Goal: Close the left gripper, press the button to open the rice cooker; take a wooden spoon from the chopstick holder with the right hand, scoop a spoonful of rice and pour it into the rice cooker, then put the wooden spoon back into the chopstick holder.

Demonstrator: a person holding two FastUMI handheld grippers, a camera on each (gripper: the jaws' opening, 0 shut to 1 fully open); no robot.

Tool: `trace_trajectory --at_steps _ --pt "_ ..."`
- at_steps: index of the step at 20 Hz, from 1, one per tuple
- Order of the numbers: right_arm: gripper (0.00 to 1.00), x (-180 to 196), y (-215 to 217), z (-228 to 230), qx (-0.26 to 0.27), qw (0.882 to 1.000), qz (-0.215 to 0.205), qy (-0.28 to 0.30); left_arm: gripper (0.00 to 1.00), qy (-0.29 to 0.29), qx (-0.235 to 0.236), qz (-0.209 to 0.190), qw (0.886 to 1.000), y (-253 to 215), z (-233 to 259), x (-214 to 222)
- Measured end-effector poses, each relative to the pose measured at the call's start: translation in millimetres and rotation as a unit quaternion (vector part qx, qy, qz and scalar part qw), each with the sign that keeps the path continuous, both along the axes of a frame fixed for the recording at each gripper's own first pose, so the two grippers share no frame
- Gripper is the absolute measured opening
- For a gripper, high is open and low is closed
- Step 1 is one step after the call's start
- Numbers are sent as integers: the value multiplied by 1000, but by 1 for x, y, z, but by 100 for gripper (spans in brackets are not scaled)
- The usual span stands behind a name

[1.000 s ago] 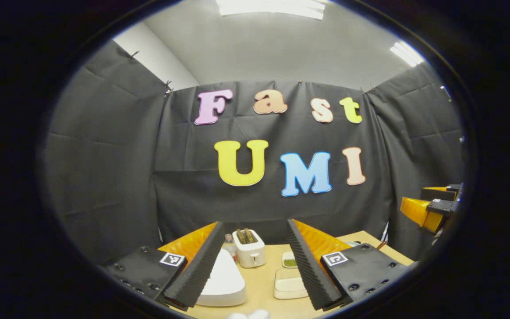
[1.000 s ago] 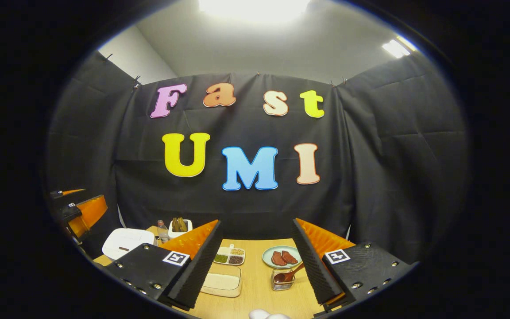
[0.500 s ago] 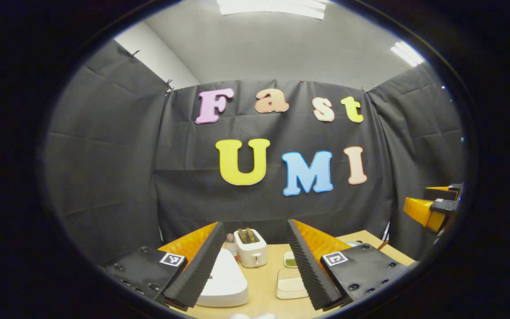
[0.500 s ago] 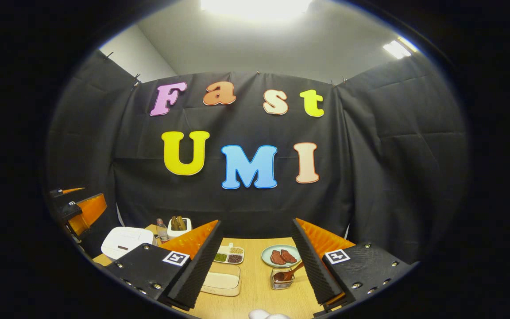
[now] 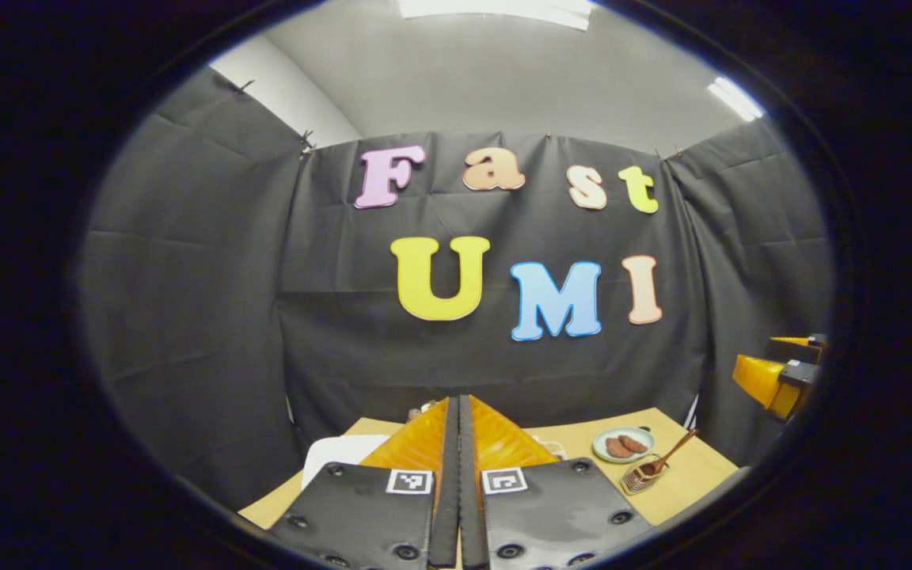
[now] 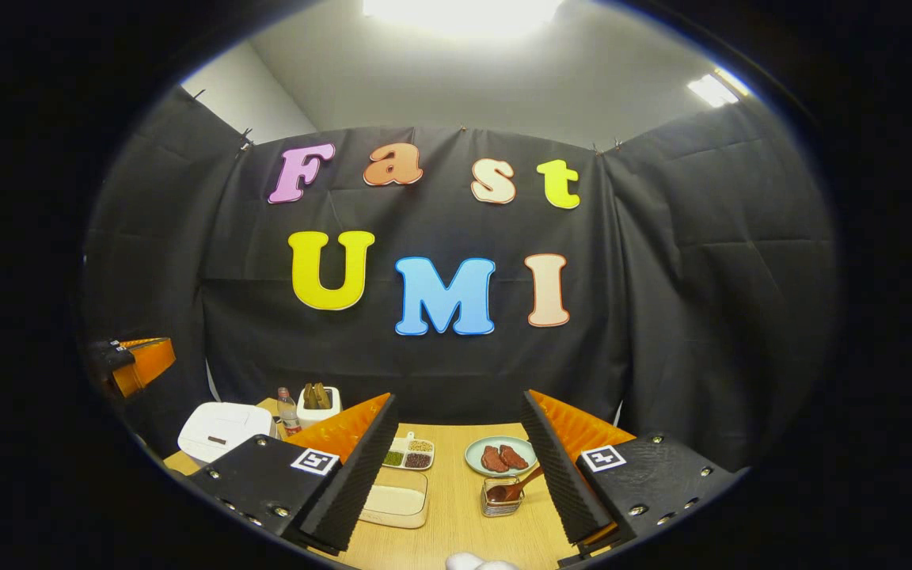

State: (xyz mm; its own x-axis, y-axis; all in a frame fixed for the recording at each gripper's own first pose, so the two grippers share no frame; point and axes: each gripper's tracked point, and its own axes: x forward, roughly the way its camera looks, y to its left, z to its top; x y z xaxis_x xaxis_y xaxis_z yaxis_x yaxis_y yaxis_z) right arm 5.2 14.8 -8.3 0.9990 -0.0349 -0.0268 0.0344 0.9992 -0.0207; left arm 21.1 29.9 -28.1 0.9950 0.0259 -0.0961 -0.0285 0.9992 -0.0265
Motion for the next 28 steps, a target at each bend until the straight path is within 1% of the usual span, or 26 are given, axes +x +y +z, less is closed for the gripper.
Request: trace_trajectory --at_steps 2,3,6,9,12,14,16,20,22,23,24,25,28 --pt "95 2 3 -5 0 1000 2 9 9 18 -6 14 1000 16 -10 14" --pt "95 3 4 -6 -2 1000 2 13 9 35 -11 21 999 24 -20 21" --pt "95 6 9 -16 -10 1000 6 26 9 104 -23 60 993 60 -76 43" --pt "95 11 12 -26 -21 999 6 44 9 178 -52 99 978 91 -147 60" --pt "95 14 14 -37 -32 997 6 63 9 233 -58 130 962 117 -212 74" --pt "95 17 18 -45 -36 996 8 76 9 260 -60 144 953 128 -240 81" --pt "95 20 22 -51 -40 995 12 85 9 279 -64 150 946 134 -258 83" --pt "95 22 28 -56 -41 995 17 94 9 309 -52 159 936 141 -280 81" --pt "95 24 30 -60 -37 994 19 96 9 338 -54 166 925 144 -297 72" --pt "95 24 31 -61 -34 994 20 100 9 323 -46 163 931 145 -291 73" --pt "95 24 32 -63 -30 994 23 101 10 336 -43 160 927 145 -296 76" --pt "95 24 32 -63 -27 994 22 101 9 332 -37 159 929 144 -297 77" --pt "95 24 36 -72 -14 993 28 113 9 349 -32 156 923 146 -295 81"
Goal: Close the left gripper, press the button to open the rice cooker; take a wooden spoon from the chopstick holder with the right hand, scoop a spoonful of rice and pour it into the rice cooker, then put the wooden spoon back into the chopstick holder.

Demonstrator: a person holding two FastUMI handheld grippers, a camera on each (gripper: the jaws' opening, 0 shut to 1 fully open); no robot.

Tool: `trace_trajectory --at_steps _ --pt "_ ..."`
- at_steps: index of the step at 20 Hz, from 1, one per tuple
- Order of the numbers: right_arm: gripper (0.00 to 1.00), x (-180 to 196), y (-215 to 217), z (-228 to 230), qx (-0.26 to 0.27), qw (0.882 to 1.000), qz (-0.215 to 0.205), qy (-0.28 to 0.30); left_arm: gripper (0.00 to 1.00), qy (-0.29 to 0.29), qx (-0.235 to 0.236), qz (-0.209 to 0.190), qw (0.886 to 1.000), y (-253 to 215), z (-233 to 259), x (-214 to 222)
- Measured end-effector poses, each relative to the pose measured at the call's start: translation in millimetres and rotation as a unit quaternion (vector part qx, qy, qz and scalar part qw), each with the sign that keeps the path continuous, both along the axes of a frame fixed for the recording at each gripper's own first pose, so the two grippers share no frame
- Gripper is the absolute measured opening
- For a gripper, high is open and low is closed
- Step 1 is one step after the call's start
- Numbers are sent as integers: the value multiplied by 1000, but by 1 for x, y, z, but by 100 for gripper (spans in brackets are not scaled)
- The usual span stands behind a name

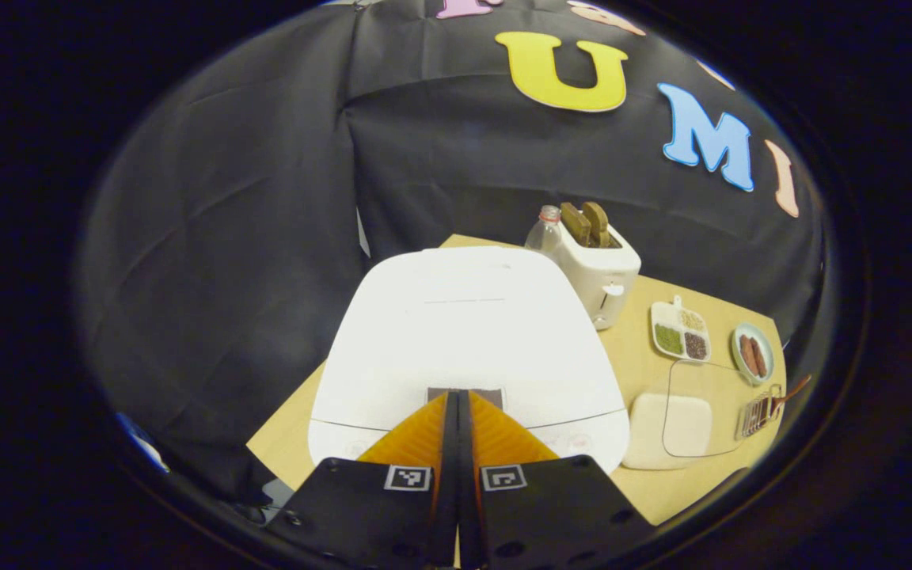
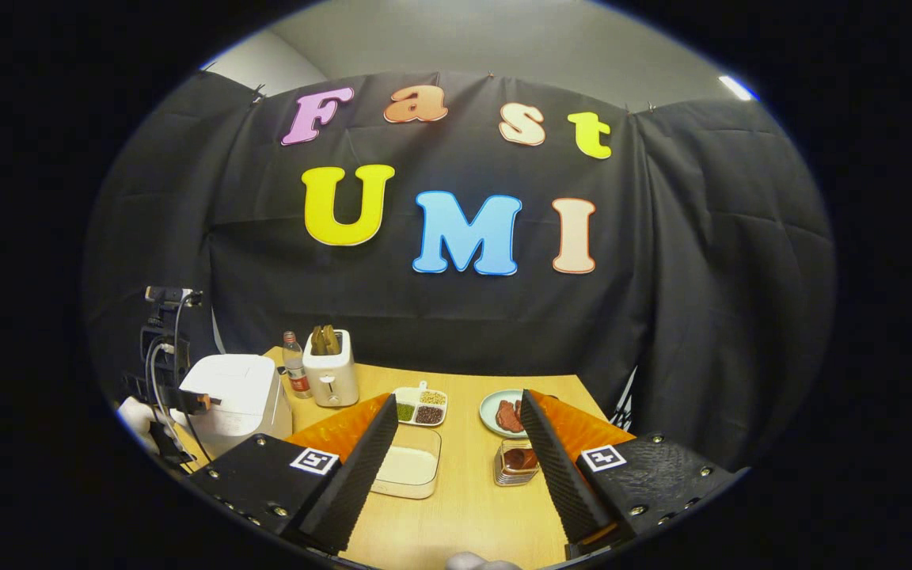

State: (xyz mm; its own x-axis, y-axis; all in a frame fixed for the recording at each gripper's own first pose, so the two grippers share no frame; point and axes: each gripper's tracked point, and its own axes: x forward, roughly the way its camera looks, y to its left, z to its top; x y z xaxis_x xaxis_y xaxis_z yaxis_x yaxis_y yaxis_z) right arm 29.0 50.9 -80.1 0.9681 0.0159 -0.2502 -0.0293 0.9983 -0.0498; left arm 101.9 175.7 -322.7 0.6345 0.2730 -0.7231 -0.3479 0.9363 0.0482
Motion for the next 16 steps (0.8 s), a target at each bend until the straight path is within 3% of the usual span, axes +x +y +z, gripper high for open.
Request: trace_trajectory --at_steps 10,14,16 --pt "95 -3 6 -6 12 1000 7 5 10 58 -45 -14 997 0 -6 7" --pt "95 -4 1 -8 14 1000 3 7 10 39 -18 -18 999 0 -2 9" --pt "95 -5 -2 -7 13 1000 2 -1 9 -7 8 -19 1000 2 14 19"
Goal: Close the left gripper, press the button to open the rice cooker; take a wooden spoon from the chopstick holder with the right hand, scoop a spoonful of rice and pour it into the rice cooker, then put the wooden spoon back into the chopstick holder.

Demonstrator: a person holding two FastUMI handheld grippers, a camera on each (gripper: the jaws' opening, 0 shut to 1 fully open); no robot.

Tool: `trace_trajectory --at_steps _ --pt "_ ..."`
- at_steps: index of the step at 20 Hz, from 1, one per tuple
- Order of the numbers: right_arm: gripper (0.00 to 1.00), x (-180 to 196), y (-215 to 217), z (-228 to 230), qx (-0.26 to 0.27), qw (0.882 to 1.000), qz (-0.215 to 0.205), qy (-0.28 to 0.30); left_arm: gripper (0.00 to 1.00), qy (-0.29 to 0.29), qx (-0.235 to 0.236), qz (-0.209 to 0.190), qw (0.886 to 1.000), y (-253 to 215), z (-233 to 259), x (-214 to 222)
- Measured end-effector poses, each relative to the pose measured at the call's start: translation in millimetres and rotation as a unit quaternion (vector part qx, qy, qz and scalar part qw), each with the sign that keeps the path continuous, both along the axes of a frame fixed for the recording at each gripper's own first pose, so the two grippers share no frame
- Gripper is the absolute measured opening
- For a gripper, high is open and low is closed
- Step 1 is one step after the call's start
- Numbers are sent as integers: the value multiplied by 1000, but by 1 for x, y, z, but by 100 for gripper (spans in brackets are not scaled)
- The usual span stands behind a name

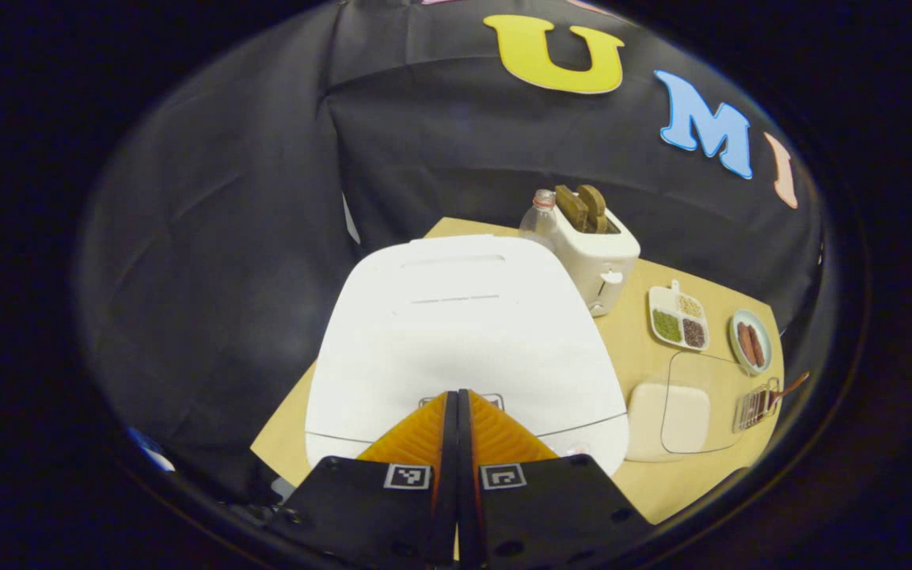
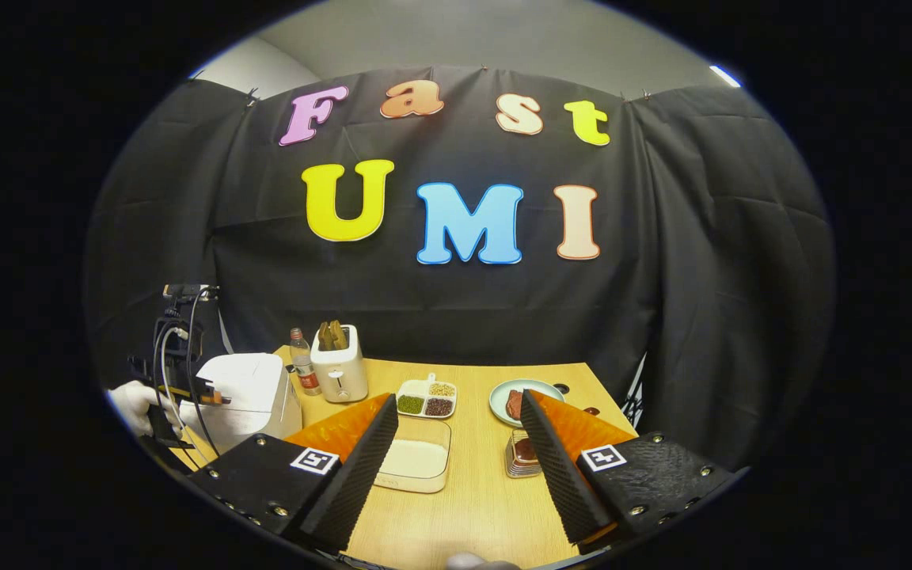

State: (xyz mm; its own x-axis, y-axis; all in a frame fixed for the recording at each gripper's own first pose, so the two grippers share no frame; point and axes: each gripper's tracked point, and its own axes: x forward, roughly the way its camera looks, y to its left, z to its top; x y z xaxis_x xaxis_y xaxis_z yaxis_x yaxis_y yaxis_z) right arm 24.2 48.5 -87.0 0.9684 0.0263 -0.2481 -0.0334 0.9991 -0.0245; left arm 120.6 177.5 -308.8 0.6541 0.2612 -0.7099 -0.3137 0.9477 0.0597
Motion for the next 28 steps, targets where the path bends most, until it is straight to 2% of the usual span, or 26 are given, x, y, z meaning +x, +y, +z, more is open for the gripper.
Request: trace_trajectory --at_steps 2,4,6,9,14,20,23,24,28 --pt "96 -1 -1 7 0 1000 0 -15 10 -85 38 2 996 7 39 15" --pt "95 -2 0 14 4 999 2 -36 9 -184 81 1 979 11 104 25" --pt "95 -2 -1 17 1 999 2 -48 9 -257 87 -1 963 2 162 20" --pt "95 -2 -4 27 1 998 0 -64 10 -322 90 -5 943 -11 220 3" --pt "95 1 -8 33 5 997 -4 -72 9 -344 71 -44 935 -45 259 -17" --pt "95 4 -20 29 9 997 -17 -73 10 -331 44 -66 940 -72 251 -47" --pt "95 7 -30 19 12 997 -30 -65 10 -338 45 -92 936 -89 253 -66" --pt "95 7 -32 17 14 997 -33 -64 16 -346 41 -106 931 -97 257 -69" --pt "95 12 -46 1 15 997 -48 -61 83 -367 44 -133 920 -115 270 -87"
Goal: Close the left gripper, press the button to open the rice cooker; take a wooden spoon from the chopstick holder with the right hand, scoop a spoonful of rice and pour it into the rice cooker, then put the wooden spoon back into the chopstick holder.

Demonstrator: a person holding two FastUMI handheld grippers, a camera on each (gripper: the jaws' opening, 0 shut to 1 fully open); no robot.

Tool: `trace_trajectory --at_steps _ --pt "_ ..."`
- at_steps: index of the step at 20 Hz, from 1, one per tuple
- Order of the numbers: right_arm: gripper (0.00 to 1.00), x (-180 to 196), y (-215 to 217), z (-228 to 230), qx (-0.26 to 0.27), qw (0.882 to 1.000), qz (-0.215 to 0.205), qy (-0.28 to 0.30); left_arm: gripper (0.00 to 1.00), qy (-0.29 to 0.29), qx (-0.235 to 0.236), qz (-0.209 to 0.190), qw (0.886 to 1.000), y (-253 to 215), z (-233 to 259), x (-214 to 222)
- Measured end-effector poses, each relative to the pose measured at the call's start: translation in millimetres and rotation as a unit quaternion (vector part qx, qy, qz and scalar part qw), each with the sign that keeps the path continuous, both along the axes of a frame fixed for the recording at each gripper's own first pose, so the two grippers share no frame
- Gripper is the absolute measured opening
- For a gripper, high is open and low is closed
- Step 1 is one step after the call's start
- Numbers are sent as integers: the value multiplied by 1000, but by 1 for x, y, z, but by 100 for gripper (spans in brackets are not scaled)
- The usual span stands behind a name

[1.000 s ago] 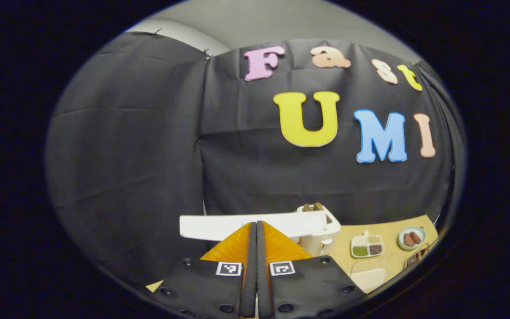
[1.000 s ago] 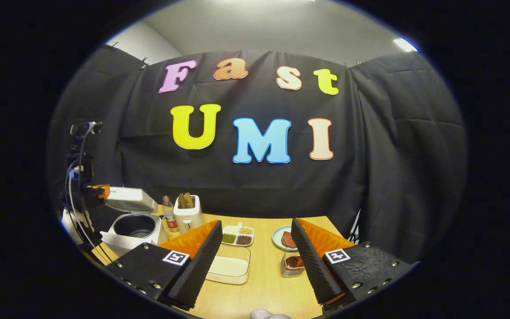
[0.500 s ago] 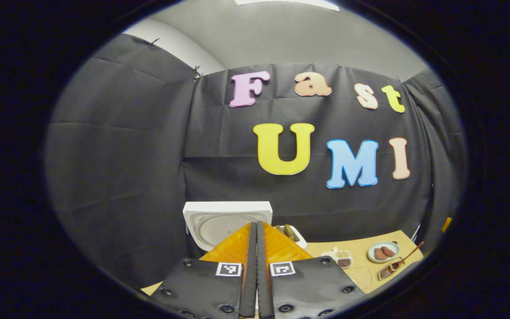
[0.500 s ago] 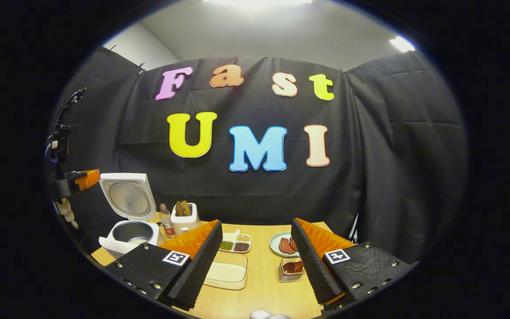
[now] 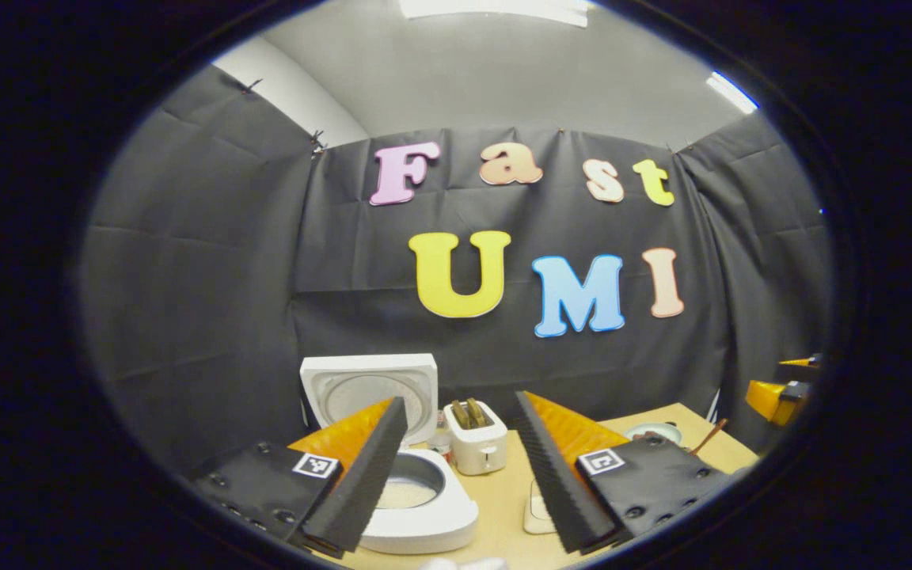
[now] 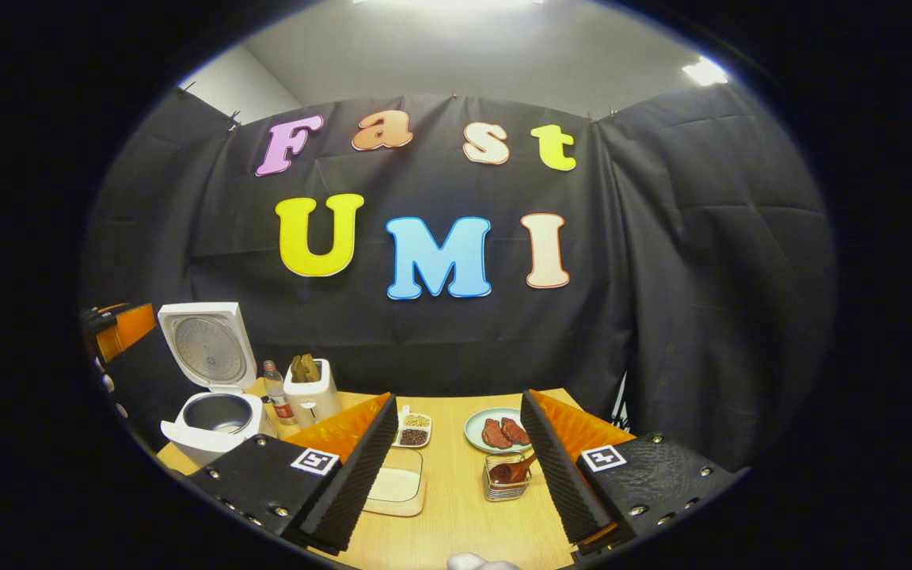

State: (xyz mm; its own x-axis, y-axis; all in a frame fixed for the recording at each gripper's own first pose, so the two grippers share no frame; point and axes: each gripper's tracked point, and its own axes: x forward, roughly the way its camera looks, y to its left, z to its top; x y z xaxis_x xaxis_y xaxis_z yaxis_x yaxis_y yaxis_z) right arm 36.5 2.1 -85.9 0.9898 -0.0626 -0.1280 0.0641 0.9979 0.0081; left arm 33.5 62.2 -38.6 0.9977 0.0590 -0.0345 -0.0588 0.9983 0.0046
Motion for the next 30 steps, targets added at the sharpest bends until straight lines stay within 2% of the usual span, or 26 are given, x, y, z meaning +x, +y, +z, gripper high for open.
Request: trace_trajectory --at_steps 1,6,7,9,12,13,14,17,18,20,21,30 --pt "95 1 -6 -8 5 1000 -7 4 100 -10 -2 0 1000 -5 5 -2" --pt "95 6 -31 -64 44 998 -30 40 100 -43 -3 -13 999 -21 25 -10" --pt "95 9 -36 -76 55 997 -34 46 95 -46 -5 -13 999 -23 26 -9" --pt "95 13 -46 -105 69 994 -44 70 100 -45 -7 -16 999 -30 26 -8" --pt "96 25 -66 -134 80 991 -61 89 98 -38 -15 -14 999 -38 26 -4" --pt "97 32 -73 -143 85 990 -65 94 95 -34 -14 -10 999 -38 26 -4" --pt "97 38 -80 -153 91 988 -70 101 100 -33 -14 -5 999 -39 26 -3" --pt "97 61 -97 -178 116 983 -78 115 95 -26 -10 4 1000 -45 24 -3" --pt "97 70 -104 -186 121 982 -82 120 99 -25 -8 9 1000 -46 24 -4" --pt "97 89 -111 -200 133 980 -83 126 97 -21 -4 18 1000 -48 22 -4" --pt "97 98 -115 -210 137 978 -84 132 99 -20 0 22 1000 -49 21 -4" --pt "97 175 -142 -248 162 973 -84 143 95 3 15 56 998 -65 7 8"
